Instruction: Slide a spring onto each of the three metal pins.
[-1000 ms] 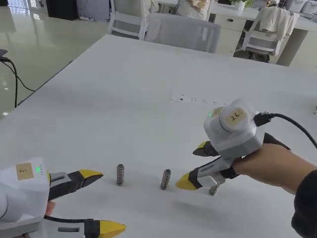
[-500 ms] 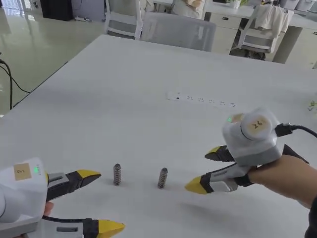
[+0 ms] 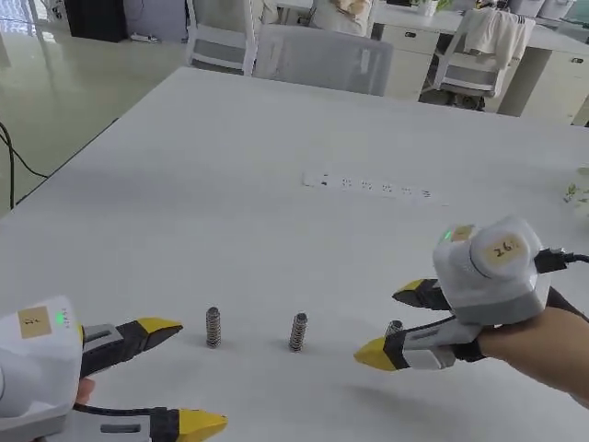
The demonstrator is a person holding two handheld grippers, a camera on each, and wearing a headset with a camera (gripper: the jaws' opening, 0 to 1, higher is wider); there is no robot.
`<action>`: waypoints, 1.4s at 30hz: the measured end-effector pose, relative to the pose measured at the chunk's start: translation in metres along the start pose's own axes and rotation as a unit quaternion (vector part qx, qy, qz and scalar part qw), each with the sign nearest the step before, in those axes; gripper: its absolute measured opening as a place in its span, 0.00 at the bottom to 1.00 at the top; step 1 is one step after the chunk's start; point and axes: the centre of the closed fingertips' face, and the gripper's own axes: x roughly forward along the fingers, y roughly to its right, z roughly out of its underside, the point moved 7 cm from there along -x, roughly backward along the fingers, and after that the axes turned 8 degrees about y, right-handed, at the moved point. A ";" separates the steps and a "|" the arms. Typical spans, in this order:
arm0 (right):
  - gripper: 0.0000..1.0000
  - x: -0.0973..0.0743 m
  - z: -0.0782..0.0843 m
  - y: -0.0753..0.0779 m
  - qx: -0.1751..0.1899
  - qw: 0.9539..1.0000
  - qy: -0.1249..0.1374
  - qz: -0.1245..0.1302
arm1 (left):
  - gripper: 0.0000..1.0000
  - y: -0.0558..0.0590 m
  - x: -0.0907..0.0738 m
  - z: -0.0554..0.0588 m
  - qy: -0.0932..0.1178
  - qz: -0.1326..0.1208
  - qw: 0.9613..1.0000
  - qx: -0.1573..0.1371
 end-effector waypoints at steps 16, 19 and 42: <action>0.63 -0.010 0.013 -0.009 0.010 1.000 0.019 0.011 | 0.65 0.000 0.001 -0.001 -0.001 0.002 1.000 -0.002; 0.63 -0.013 0.015 -0.010 0.016 0.999 0.029 0.011 | 0.65 0.000 0.000 -0.001 -0.001 0.002 1.000 -0.002; 0.69 -0.024 0.028 -0.019 0.026 0.998 0.060 0.021 | 0.67 0.001 -0.001 -0.001 0.000 -0.002 1.000 -0.005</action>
